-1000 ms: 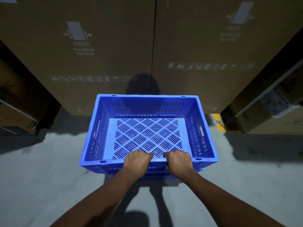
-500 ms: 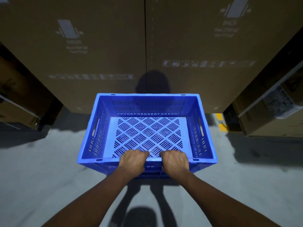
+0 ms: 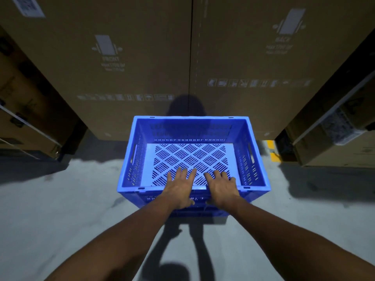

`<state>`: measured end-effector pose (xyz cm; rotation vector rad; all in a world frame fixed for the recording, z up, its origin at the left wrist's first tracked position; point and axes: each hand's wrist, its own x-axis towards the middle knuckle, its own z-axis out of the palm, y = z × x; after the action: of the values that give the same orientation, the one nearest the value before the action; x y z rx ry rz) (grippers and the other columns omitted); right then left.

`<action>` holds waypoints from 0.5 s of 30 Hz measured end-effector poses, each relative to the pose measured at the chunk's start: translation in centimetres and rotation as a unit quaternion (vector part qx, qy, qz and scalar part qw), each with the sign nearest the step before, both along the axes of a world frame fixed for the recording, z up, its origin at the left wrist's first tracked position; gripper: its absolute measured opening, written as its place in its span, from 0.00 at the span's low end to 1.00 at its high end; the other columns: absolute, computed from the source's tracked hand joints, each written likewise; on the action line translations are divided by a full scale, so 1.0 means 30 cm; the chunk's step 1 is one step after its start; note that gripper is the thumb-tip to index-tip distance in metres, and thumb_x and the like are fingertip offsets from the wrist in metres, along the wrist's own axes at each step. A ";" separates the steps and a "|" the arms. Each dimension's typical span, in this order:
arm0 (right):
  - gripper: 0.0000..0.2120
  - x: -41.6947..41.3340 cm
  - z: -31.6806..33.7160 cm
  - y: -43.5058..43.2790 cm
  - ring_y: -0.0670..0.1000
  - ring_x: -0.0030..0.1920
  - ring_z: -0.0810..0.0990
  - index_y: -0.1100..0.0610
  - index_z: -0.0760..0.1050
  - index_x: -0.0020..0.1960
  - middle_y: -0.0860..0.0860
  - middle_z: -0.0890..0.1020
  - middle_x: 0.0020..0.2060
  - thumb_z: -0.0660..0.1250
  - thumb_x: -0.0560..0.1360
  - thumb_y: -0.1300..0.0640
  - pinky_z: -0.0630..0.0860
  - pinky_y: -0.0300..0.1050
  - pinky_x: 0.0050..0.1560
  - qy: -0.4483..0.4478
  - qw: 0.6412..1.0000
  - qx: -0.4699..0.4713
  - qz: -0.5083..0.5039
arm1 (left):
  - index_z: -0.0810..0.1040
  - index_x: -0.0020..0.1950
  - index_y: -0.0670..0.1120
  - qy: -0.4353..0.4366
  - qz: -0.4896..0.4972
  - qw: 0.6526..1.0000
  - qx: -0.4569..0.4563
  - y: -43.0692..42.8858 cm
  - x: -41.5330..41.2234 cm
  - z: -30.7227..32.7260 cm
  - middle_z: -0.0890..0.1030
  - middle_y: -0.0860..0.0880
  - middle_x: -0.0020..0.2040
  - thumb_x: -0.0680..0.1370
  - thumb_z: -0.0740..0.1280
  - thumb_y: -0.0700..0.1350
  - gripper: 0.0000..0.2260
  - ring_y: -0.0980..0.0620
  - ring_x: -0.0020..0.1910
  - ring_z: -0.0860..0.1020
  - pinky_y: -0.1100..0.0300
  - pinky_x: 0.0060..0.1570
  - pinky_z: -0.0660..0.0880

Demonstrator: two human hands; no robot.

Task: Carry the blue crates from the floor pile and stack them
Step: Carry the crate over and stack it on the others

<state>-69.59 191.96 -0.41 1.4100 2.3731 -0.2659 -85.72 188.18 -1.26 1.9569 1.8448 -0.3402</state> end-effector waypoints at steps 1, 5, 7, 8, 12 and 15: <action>0.44 -0.008 0.041 -0.021 0.59 0.66 0.66 0.49 0.55 0.74 0.55 0.66 0.68 0.74 0.67 0.41 0.68 0.59 0.61 0.021 1.000 0.005 -0.004 | 0.41 0.79 0.50 -0.019 0.008 1.000 0.018 -0.013 0.001 0.034 0.51 0.43 0.79 0.73 0.72 0.56 0.47 0.42 0.78 0.48 0.38 0.74 0.51; 0.43 -0.032 0.275 -0.108 0.59 0.65 0.67 0.50 0.53 0.75 0.54 0.66 0.68 0.72 0.69 0.42 0.73 0.57 0.58 0.107 0.993 0.046 -0.018 | 0.51 0.79 0.49 -0.082 0.017 0.988 0.133 -0.065 -0.014 0.265 0.57 0.44 0.77 0.74 0.71 0.52 0.40 0.44 0.77 0.54 0.47 0.73 0.58; 0.42 -0.040 0.421 -0.159 0.59 0.65 0.68 0.51 0.53 0.76 0.55 0.66 0.69 0.71 0.70 0.43 0.75 0.56 0.56 0.148 0.987 0.059 -0.028 | 0.53 0.78 0.48 -0.111 0.023 0.978 0.173 -0.112 -0.033 0.416 0.58 0.44 0.77 0.74 0.71 0.51 0.38 0.44 0.76 0.56 0.49 0.73 0.60; 0.41 -0.044 0.504 -0.188 0.60 0.65 0.68 0.51 0.54 0.76 0.56 0.66 0.69 0.71 0.70 0.44 0.75 0.56 0.56 0.171 0.983 0.063 -0.039 | 0.55 0.78 0.48 -0.124 0.023 0.974 0.188 -0.142 -0.041 0.498 0.59 0.44 0.76 0.74 0.70 0.49 0.37 0.44 0.76 0.56 0.49 0.72 0.61; 0.40 -0.055 0.824 -0.343 0.58 0.67 0.67 0.52 0.56 0.76 0.55 0.66 0.70 0.72 0.71 0.44 0.73 0.55 0.59 0.244 0.962 0.079 -0.089 | 0.57 0.77 0.47 -0.170 0.038 0.956 0.235 -0.291 -0.073 0.828 0.61 0.44 0.76 0.74 0.70 0.47 0.35 0.44 0.76 0.57 0.46 0.71 0.64; 0.40 -0.045 1.028 -0.489 0.57 0.67 0.68 0.52 0.57 0.76 0.54 0.67 0.70 0.73 0.71 0.45 0.74 0.54 0.58 0.305 0.940 0.098 -0.119 | 0.60 0.76 0.46 -0.200 0.045 0.938 0.280 -0.431 -0.079 1.028 0.63 0.44 0.75 0.74 0.71 0.49 0.34 0.44 0.75 0.59 0.47 0.70 0.64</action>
<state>-70.95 177.30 30.42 1.9401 2.7603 -0.6263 -88.10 175.26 29.59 2.0657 1.8681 0.6398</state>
